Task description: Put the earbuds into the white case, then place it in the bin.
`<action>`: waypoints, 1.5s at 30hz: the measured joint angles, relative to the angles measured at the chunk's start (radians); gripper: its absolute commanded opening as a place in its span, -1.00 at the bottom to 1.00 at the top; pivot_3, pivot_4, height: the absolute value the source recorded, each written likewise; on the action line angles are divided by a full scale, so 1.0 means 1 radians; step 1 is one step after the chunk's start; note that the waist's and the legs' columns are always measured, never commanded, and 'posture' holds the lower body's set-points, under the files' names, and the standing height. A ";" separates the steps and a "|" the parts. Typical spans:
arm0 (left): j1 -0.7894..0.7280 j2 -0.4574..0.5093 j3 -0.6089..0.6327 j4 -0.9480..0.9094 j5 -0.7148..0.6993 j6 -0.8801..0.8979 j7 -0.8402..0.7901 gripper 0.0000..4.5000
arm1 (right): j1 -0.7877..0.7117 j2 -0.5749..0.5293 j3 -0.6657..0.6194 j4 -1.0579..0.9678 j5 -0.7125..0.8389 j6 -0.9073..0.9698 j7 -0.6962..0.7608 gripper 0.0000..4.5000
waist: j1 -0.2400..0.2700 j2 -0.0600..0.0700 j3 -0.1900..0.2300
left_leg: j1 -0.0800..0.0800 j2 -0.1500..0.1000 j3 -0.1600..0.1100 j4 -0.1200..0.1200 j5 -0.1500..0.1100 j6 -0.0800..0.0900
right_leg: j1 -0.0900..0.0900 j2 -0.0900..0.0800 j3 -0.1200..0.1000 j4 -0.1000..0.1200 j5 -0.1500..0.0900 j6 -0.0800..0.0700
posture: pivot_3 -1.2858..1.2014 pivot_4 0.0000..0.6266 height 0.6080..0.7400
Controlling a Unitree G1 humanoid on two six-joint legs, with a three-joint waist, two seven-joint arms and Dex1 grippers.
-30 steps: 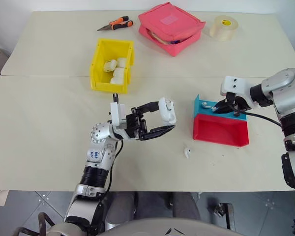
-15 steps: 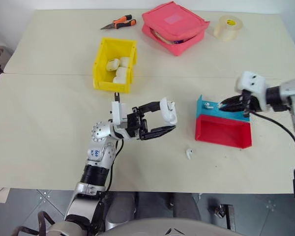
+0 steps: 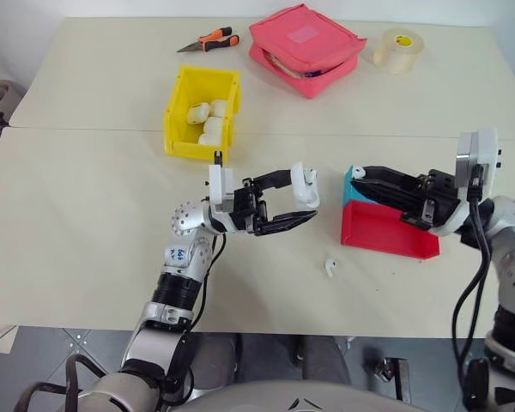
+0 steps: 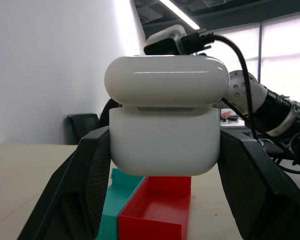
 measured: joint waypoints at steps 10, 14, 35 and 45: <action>-0.015 0.004 -0.001 0.000 0.000 0.044 -0.019 0.24 | 0.069 0.074 0.014 -0.118 0.318 0.041 -0.235 -0.78 | -0.001 0.000 0.000 | 0.000 -0.001 0.000 0.000 0.000 0.000 | 0.000 0.000 0.000 0.000 0.000 0.000 | 0.03 -0.52 1.00; -0.017 0.001 -0.001 -0.001 0.000 0.053 -0.022 0.24 | 0.091 0.078 0.058 -0.131 0.323 0.012 -0.268 -0.78 | -0.001 0.000 0.000 | 0.001 0.000 0.001 -0.001 0.000 0.000 | 0.000 0.001 0.001 0.000 0.000 0.000 | 0.03 -0.52 1.00; -0.016 0.015 -0.015 -0.004 0.003 0.095 -0.021 0.24 | 0.199 0.094 0.205 -0.124 0.248 -0.162 -0.255 -0.78 | -0.001 0.000 0.000 | 0.001 0.000 0.001 -0.001 0.000 0.000 | 0.000 0.001 0.001 0.000 0.000 0.000 | 0.03 -0.52 1.00; -0.016 0.011 0.003 -0.007 0.001 0.093 -0.016 0.24 | 0.196 0.069 0.219 -0.089 0.247 -0.158 -0.270 0.25 | 0.000 0.000 0.000 | 0.001 -0.001 0.001 -0.001 0.000 0.000 | 0.000 0.000 0.001 0.000 0.000 0.000 | 0.03 -0.52 1.00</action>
